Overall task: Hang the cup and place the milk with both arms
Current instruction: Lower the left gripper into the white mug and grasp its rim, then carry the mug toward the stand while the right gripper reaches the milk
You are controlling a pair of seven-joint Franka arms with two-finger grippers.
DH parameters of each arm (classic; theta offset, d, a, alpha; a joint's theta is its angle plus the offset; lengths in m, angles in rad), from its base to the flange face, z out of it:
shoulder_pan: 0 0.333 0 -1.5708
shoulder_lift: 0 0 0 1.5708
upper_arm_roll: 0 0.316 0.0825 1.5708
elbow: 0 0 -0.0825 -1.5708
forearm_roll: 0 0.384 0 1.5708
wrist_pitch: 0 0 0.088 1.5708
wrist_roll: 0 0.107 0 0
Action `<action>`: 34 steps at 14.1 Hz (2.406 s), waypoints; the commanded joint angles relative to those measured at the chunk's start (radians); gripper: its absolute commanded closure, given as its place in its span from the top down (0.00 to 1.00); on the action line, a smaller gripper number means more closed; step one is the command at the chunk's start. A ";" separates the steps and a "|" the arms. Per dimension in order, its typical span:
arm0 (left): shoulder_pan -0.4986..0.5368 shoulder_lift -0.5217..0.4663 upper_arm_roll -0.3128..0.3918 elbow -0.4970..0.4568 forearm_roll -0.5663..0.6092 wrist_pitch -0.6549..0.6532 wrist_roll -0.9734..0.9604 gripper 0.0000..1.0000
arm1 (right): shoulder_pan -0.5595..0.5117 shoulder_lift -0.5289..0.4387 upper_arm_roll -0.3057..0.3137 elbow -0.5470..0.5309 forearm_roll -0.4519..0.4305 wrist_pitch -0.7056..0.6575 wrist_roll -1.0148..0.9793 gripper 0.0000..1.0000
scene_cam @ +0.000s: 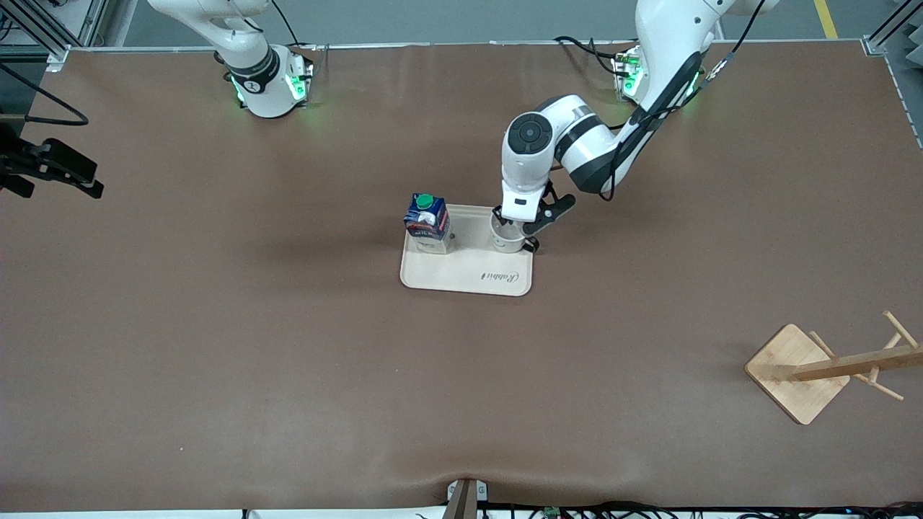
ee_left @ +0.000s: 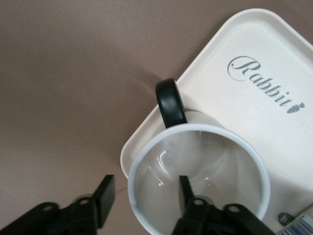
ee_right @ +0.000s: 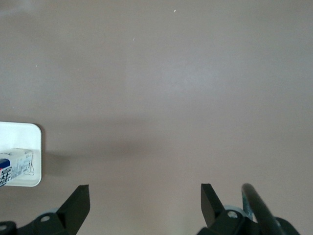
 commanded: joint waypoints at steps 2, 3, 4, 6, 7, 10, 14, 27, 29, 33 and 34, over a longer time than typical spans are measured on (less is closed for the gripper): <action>0.016 0.011 -0.005 0.018 0.026 0.006 -0.029 0.00 | 0.042 0.064 0.000 0.013 0.011 -0.001 0.004 1.00; 0.017 0.008 -0.005 0.021 0.026 0.005 -0.016 0.00 | 0.067 0.064 0.000 0.013 -0.003 0.011 0.003 1.00; 0.016 0.008 -0.005 0.031 0.026 0.000 -0.013 0.00 | 0.103 0.066 -0.001 0.016 -0.018 0.008 0.010 1.00; 0.033 0.003 -0.002 0.065 0.026 -0.008 0.010 0.00 | 0.108 0.118 -0.004 0.013 -0.011 0.017 0.015 1.00; 0.051 0.000 -0.004 0.086 0.027 -0.034 0.054 0.00 | 0.113 0.144 -0.003 0.011 -0.009 0.016 0.018 1.00; 0.070 -0.026 -0.002 0.221 0.026 -0.237 0.167 0.00 | 0.121 0.146 -0.003 0.016 0.010 0.007 0.013 1.00; 0.152 -0.056 -0.004 0.390 0.026 -0.409 0.406 0.00 | 0.202 0.149 -0.001 -0.013 0.011 -0.074 0.065 1.00; 0.534 -0.098 -0.005 0.554 0.049 -0.448 1.301 0.00 | 0.513 0.239 -0.001 -0.190 0.217 0.221 0.625 1.00; 0.588 -0.110 -0.010 0.559 0.046 -0.446 1.448 0.00 | 0.556 0.245 -0.003 -0.222 0.217 0.275 0.696 1.00; 0.678 -0.118 -0.011 0.585 0.034 -0.442 1.715 0.00 | 0.614 0.254 -0.003 -0.253 0.217 0.344 0.791 1.00; 0.697 -0.118 -0.011 0.596 0.031 -0.443 1.784 0.00 | 0.622 0.262 -0.003 -0.253 0.217 0.364 0.831 1.00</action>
